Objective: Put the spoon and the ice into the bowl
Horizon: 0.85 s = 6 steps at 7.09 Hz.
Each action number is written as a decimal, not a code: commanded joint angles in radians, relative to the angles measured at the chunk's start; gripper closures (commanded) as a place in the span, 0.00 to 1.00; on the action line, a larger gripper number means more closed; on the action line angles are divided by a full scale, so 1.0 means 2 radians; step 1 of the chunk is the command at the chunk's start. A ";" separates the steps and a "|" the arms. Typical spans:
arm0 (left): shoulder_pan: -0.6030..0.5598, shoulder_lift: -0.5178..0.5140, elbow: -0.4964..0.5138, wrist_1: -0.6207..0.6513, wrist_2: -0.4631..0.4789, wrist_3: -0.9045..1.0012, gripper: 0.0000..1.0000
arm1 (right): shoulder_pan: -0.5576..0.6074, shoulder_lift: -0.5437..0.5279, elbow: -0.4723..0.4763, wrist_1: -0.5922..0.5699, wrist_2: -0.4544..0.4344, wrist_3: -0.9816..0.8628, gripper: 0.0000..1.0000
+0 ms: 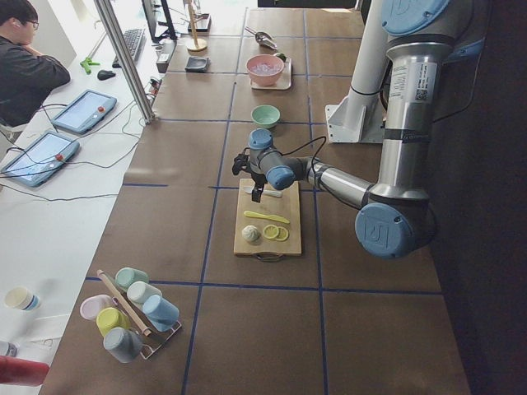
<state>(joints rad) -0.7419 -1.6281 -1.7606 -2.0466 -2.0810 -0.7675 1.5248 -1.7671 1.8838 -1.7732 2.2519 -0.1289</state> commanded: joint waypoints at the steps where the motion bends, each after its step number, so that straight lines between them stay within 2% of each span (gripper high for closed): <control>1: 0.010 -0.004 0.004 0.001 0.012 -0.002 0.04 | 0.001 0.000 -0.002 0.000 0.000 -0.001 0.00; 2: 0.011 -0.004 0.004 0.000 0.012 -0.002 0.06 | 0.000 0.000 -0.002 0.000 0.000 -0.001 0.00; 3: 0.011 -0.007 0.004 0.001 0.012 -0.002 0.23 | 0.000 0.000 -0.002 0.000 0.000 -0.001 0.00; 5: 0.011 -0.006 -0.002 0.001 0.012 -0.002 0.80 | 0.000 -0.001 -0.002 0.000 0.000 -0.001 0.00; 6: 0.010 -0.005 -0.005 0.001 0.013 -0.002 0.95 | 0.000 -0.001 -0.002 0.000 0.000 -0.001 0.00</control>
<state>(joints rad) -0.7198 -1.6397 -1.7631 -2.0448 -2.0567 -0.7716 1.5252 -1.7684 1.8807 -1.7733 2.2519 -0.1304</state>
